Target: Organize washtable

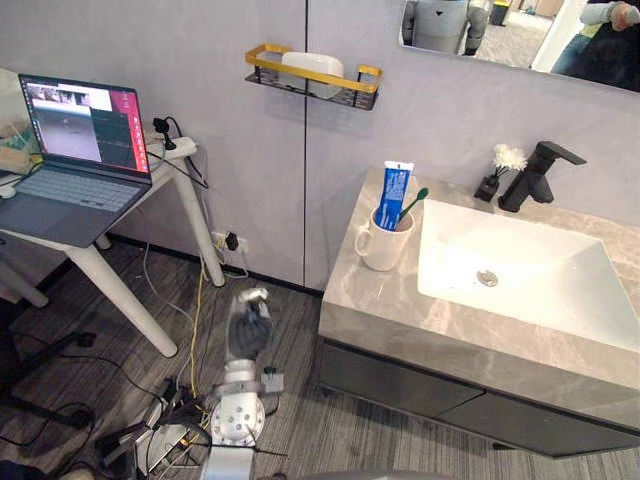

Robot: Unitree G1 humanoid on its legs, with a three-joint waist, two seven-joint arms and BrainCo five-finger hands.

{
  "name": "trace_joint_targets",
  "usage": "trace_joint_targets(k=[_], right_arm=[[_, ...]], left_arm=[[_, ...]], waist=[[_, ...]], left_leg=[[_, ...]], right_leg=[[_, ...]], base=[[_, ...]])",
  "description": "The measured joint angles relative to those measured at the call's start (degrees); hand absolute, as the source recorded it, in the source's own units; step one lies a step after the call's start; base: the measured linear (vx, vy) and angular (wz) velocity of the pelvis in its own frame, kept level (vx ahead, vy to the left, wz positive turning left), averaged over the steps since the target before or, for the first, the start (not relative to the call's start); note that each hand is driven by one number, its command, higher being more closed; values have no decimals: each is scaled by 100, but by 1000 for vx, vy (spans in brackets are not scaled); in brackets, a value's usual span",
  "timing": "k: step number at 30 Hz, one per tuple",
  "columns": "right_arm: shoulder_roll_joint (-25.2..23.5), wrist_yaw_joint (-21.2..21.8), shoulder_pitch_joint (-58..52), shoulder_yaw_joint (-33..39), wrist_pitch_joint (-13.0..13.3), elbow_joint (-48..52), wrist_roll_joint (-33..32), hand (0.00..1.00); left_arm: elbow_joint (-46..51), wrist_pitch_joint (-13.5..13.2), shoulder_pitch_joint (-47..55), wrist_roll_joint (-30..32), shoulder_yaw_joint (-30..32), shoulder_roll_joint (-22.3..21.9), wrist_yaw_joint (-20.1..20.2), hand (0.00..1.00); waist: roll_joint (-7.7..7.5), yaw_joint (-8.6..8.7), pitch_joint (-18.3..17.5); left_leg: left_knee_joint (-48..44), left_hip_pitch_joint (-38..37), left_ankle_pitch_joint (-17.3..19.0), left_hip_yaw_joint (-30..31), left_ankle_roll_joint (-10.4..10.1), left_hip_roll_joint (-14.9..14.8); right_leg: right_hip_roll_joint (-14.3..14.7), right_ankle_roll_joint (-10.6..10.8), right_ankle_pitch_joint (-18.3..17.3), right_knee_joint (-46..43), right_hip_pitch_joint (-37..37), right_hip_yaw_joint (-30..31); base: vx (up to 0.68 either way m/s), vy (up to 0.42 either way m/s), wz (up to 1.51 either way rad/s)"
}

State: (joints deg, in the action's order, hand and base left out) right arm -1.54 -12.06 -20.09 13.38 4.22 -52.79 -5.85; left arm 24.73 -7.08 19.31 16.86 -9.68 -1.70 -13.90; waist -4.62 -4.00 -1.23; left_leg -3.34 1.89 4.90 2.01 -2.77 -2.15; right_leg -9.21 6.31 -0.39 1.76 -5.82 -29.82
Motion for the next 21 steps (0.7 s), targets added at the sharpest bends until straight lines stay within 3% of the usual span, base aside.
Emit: trace_joint_targets(k=[5,9,15,17,21], right_arm=[[107,139,5,-199,-16,10,199,0],[184,306,7,-218,-24,10,200,0],[307,503,149,-220,-82,15,404,0],[311,578,169,-221,-94,10,437,0],[308,605,208,-226,-109,17,450,0]], left_arm=[[140,-78,-720,-1992,-995,147,650,100],[-449,35,-1336,-2762,-1303,181,1064,100],[-2497,488,-2450,-2713,-1270,429,1233,100],[-3279,553,-2968,-2066,-1249,424,1145,100],[-3927,672,-3381,-1436,-1129,427,896,100]], waist=[[15,26,-10],[57,55,-84],[188,339,-211],[183,349,-207],[172,458,-198]], left_leg=[[-80,-19,72,-178,-5,-43],[-68,16,47,-319,17,-75],[65,-92,-59,-398,-18,-77],[204,-134,-140,-446,-40,-87],[304,-197,-186,-526,-47,-83]], right_leg=[[23,-7,-3,11,44,200],[52,-18,-1,16,171,369],[125,-133,107,193,207,489],[147,-195,177,300,212,495],[192,-194,228,372,203,564]], base=[[-11,22,-19],[-10,4,-22],[9,-5,-13],[-33,-8,-8],[-37,-5,-12]])
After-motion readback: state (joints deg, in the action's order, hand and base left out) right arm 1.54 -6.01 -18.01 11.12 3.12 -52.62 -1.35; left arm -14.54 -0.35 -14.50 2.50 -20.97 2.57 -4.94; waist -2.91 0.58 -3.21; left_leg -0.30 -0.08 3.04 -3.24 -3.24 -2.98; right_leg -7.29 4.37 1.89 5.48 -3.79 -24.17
